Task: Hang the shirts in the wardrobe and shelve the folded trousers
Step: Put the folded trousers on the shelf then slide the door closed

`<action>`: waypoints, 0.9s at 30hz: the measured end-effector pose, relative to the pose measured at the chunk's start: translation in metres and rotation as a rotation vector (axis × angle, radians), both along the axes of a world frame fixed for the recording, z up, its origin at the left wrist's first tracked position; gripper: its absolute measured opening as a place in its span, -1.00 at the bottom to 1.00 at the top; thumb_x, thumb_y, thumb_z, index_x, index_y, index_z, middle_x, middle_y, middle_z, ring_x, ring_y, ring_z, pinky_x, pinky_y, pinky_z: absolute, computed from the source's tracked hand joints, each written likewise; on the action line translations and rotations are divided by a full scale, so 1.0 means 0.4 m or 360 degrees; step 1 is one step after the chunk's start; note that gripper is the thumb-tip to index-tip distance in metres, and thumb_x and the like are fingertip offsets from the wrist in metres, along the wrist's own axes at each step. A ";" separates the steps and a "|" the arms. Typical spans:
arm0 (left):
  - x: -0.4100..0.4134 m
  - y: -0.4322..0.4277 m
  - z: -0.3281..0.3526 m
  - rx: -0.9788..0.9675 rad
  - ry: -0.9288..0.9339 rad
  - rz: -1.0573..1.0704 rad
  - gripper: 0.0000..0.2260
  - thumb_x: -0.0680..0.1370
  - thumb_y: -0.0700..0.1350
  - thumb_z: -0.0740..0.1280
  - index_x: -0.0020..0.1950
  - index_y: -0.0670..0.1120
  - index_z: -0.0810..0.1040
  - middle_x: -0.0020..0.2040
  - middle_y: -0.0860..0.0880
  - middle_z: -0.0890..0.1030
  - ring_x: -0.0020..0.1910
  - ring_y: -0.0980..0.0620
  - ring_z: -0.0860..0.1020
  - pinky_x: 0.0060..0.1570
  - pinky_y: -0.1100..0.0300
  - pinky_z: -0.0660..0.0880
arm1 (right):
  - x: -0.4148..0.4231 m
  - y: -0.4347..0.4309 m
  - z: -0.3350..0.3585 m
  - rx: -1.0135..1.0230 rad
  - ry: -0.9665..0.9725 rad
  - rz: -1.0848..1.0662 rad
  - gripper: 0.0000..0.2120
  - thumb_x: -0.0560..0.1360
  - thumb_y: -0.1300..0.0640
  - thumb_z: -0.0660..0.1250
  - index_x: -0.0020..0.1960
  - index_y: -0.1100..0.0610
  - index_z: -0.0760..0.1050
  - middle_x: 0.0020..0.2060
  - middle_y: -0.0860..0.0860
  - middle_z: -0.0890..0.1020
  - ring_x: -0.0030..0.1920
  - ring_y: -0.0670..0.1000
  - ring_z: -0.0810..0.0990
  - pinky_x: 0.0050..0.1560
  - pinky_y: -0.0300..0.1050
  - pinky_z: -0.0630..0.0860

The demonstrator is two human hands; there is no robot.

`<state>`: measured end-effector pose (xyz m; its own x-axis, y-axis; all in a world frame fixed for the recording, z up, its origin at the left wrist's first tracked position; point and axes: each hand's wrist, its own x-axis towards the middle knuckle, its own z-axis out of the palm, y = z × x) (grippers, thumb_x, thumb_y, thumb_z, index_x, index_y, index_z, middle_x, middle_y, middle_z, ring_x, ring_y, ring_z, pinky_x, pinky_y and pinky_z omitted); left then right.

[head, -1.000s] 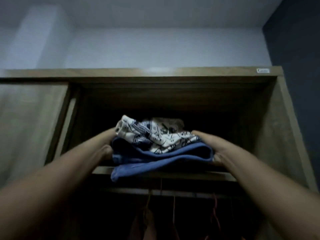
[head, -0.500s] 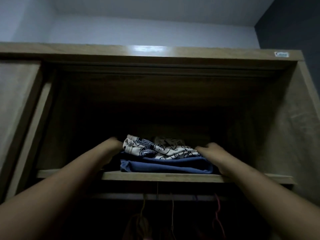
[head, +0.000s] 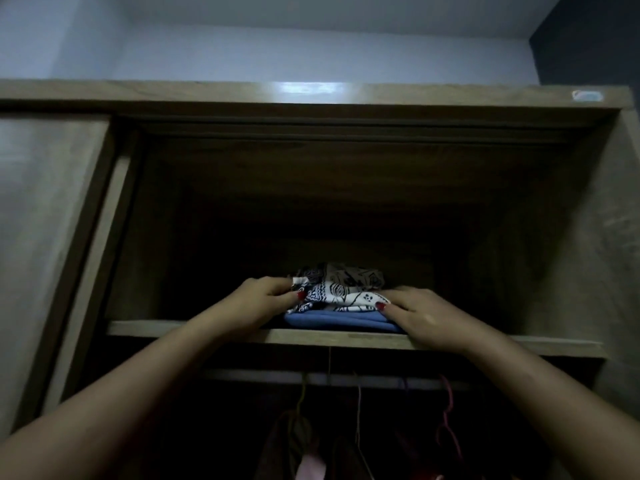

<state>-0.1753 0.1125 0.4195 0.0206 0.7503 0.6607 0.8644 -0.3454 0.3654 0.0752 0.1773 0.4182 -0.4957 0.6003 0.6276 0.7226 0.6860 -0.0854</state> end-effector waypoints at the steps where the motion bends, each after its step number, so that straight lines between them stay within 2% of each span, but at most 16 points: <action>1: 0.000 0.001 -0.003 0.0039 0.0006 0.0012 -0.78 0.60 0.00 0.22 0.16 -0.01 0.57 0.00 -0.08 0.64 -0.06 0.00 0.59 -0.07 0.17 0.49 | 0.002 0.002 -0.001 0.0042 0.0014 -0.0005 -0.69 0.60 -0.02 0.09 0.24 -0.01 0.50 0.12 0.03 0.56 0.09 0.00 0.51 0.16 -0.05 0.46; 3: -0.007 -0.021 -0.019 0.0174 0.0093 0.0084 -0.79 0.59 -0.02 0.23 0.14 -0.04 0.58 -0.03 -0.08 0.64 -0.11 0.02 0.58 -0.17 0.27 0.42 | 0.000 0.000 -0.014 0.0254 0.0122 0.0034 -0.72 0.58 0.01 0.14 0.21 -0.02 0.52 0.12 0.02 0.59 0.10 -0.02 0.54 0.15 -0.05 0.47; 4: -0.010 -0.040 -0.028 0.0277 0.0137 0.0107 -0.79 0.59 -0.03 0.24 0.15 -0.04 0.58 0.00 -0.06 0.64 -0.08 0.05 0.58 -0.16 0.32 0.41 | -0.003 -0.008 -0.025 0.0429 0.0215 0.0103 -0.72 0.56 0.03 0.17 0.22 0.00 0.52 0.14 0.01 0.59 0.14 -0.02 0.54 0.19 -0.04 0.46; 7: -0.047 -0.142 -0.097 0.0696 0.0284 0.0096 -0.69 0.56 -0.05 0.21 0.27 -0.06 0.54 0.21 -0.02 0.60 0.21 0.11 0.52 0.13 0.43 0.36 | -0.069 -0.090 -0.098 0.0776 0.0510 0.0494 -0.67 0.51 0.08 0.20 0.24 0.10 0.51 0.21 -0.01 0.56 0.28 -0.06 0.47 0.34 -0.12 0.37; 9: -0.079 -0.232 -0.173 0.0930 0.0338 0.0147 -0.64 0.56 -0.08 0.19 0.33 -0.11 0.50 0.32 -0.07 0.52 0.36 0.06 0.42 0.36 0.29 0.28 | -0.135 -0.156 -0.173 0.0820 0.0568 0.0771 -0.69 0.51 0.14 0.23 0.22 0.14 0.51 0.20 -0.02 0.56 0.27 -0.09 0.46 0.34 -0.23 0.33; 12: -0.163 -0.376 -0.362 0.1097 0.0289 0.0379 -0.64 0.57 -0.27 0.21 0.38 -0.20 0.43 0.41 -0.14 0.42 0.46 -0.03 0.31 0.46 0.06 0.23 | -0.277 -0.235 -0.352 0.0679 0.0445 0.1117 -0.72 0.52 0.20 0.23 0.20 0.22 0.52 0.18 0.08 0.57 0.25 -0.02 0.49 0.32 -0.20 0.35; 14: -0.234 -0.455 -0.510 0.1076 0.0179 0.0562 -0.63 0.58 -0.33 0.20 0.39 -0.26 0.39 0.43 -0.19 0.37 0.48 -0.08 0.27 0.46 -0.02 0.22 | -0.380 -0.276 -0.496 0.0556 0.0267 0.1307 -0.72 0.53 0.20 0.21 0.18 0.27 0.52 0.16 0.14 0.57 0.23 0.05 0.50 0.31 -0.17 0.36; 16: -0.302 -0.497 -0.636 0.0996 0.0107 0.0749 -0.63 0.59 -0.32 0.19 0.42 -0.28 0.34 0.46 -0.22 0.32 0.50 -0.09 0.23 0.48 -0.03 0.19 | -0.459 -0.304 -0.625 0.0435 0.0043 0.1396 -0.72 0.52 0.22 0.21 0.17 0.29 0.52 0.15 0.17 0.57 0.21 0.10 0.50 0.31 -0.13 0.38; 20: -0.410 -0.547 -0.855 0.0619 0.0076 0.1014 -0.57 0.63 -0.21 0.16 0.50 -0.24 0.20 0.54 -0.21 0.15 0.54 -0.10 0.11 0.48 -0.06 0.16 | -0.591 -0.355 -0.867 0.0464 -0.0454 0.1591 -0.70 0.48 0.19 0.24 0.18 0.24 0.53 0.13 0.16 0.60 0.18 0.11 0.55 0.18 -0.04 0.48; 24: -0.471 -0.543 -0.983 0.0368 0.0082 0.0924 -0.53 0.65 -0.17 0.14 0.53 -0.22 0.09 0.56 -0.23 0.00 0.56 -0.14 -0.02 0.46 -0.16 0.16 | -0.682 -0.389 -1.087 0.0528 -0.0879 0.1744 -0.70 0.47 0.23 0.26 0.17 0.26 0.54 0.13 0.17 0.62 0.16 0.12 0.58 0.05 -0.07 0.55; 27: -0.507 -0.524 -1.038 0.0241 0.0125 0.0853 -0.52 0.66 -0.10 0.09 0.54 -0.20 0.07 0.56 -0.24 -0.03 0.55 -0.18 -0.04 0.44 -0.24 0.14 | -0.718 -0.384 -1.207 0.0464 -0.1180 0.1695 -0.71 0.51 0.24 0.14 0.11 0.29 0.56 0.05 0.18 0.63 0.08 0.16 0.60 -0.07 -0.04 0.58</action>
<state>-0.3782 -0.0970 0.0044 -0.2842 0.5660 0.7739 0.9560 0.1060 0.2736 -0.2120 0.0236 -0.0648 -0.9149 -0.4012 0.0453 -0.3638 0.8677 0.3386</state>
